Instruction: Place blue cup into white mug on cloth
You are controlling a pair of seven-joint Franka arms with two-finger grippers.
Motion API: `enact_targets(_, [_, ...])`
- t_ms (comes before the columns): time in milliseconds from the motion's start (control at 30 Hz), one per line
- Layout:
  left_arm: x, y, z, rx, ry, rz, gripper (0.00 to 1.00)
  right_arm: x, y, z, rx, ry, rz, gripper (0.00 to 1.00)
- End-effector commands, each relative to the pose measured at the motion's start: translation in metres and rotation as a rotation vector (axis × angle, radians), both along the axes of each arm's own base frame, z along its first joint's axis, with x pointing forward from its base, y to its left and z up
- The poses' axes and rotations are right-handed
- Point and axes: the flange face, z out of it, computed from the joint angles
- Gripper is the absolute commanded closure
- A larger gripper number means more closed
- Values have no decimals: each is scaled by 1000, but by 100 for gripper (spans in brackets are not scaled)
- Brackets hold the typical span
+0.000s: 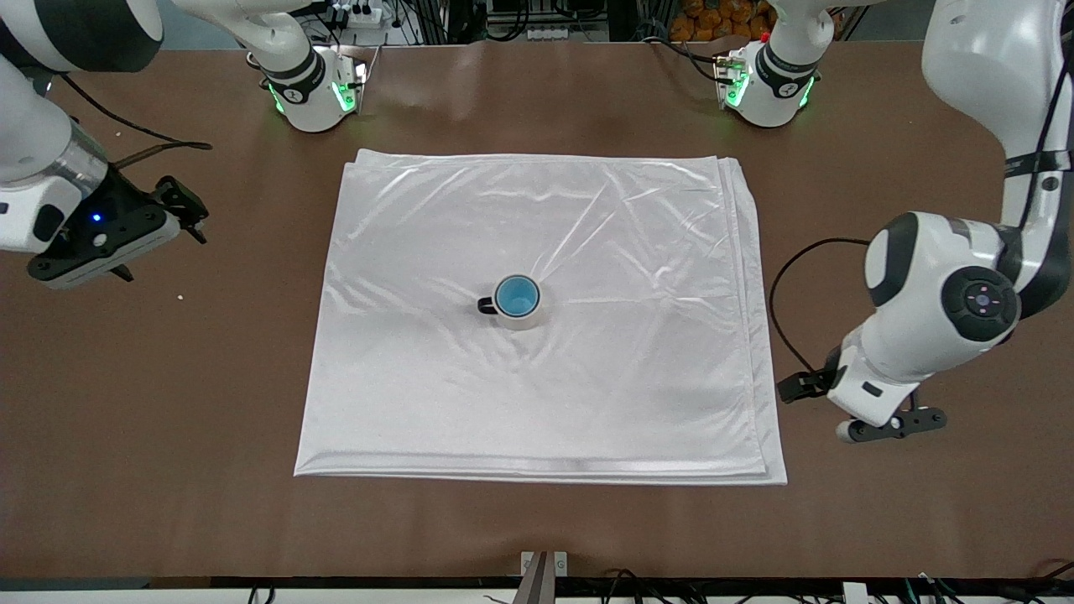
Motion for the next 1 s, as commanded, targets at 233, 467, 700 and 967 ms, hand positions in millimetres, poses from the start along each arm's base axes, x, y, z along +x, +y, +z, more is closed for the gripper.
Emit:
enact_targets(233, [-24, 39, 45, 7, 43, -91, 0, -17, -51, 32, 42, -40, -259, 0])
enact_targets(467, [-39, 56, 79, 21, 56, -153, 0, -24, -80, 34, 96, -9, -466, 0])
enact_targets(700, [-56, 57, 108, 39, 64, -146, 0, -35, -89, 42, 90, 11, -574, 0])
enact_targets(967, [-95, 62, 165, 47, 100, -156, 0, -33, -96, 53, 89, -18, -585, 0])
